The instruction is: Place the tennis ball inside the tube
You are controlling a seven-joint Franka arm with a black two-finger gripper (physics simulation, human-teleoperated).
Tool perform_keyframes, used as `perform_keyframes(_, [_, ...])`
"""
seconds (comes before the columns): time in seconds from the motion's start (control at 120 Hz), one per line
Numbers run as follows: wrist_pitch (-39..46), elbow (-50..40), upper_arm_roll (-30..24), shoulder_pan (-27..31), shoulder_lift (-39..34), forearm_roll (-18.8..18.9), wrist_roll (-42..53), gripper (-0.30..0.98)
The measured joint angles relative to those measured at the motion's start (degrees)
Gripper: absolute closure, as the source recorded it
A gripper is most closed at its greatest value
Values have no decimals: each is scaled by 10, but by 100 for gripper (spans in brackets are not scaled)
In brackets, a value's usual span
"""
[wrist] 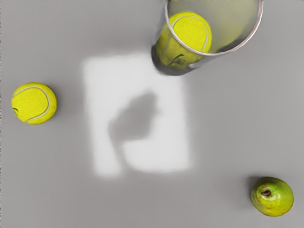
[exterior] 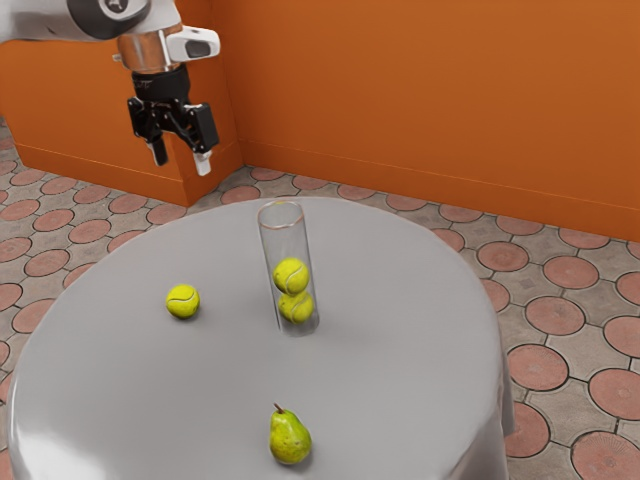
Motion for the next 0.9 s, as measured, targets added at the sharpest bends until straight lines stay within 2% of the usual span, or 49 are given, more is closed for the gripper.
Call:
perform_keyframes(0.208, [2, -16, 7, -8, -27, 13, 5, 2])
perform_keyframes(0.317, [10, -90, 14, 2, -62, 20, 8, 2])
perform_keyframes(0.475, [67, -208, 23, 151, -59, 20, 11, 2])
perform_keyframes(0.625, [141, -249, 24, 220, 4, 13, 12, 2])
perform_keyframes(0.667, [160, -251, 24, 212, 22, 8, 13, 2])
perform_keyframes(0.783, [201, -253, 22, 125, 54, 0, 13, 2])
perform_keyframes(0.9, [234, -263, 22, 120, 62, -7, 13, 2])
